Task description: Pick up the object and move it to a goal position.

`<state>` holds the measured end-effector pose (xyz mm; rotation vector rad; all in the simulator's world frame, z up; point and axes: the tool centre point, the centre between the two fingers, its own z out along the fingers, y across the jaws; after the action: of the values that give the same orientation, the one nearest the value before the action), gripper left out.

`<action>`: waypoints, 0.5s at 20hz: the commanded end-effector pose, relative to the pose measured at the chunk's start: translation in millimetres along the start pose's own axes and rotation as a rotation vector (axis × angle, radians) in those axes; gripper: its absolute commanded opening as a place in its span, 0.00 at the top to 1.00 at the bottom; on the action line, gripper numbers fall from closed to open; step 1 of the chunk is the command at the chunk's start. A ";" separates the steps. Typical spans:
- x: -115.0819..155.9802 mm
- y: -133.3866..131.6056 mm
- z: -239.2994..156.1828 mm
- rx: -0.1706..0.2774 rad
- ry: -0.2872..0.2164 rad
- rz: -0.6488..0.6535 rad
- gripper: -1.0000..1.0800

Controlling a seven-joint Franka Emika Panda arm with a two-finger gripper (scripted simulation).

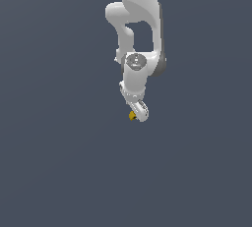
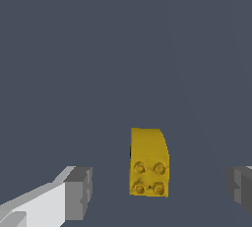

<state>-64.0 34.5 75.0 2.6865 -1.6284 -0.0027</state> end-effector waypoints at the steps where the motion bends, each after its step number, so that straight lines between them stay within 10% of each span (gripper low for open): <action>1: -1.3 0.9 1.7 0.001 0.001 0.025 0.04; 10: -2.4 1.5 5.7 0.001 0.001 0.037 0.04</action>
<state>-66.2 35.9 71.1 2.6563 -1.6779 0.0000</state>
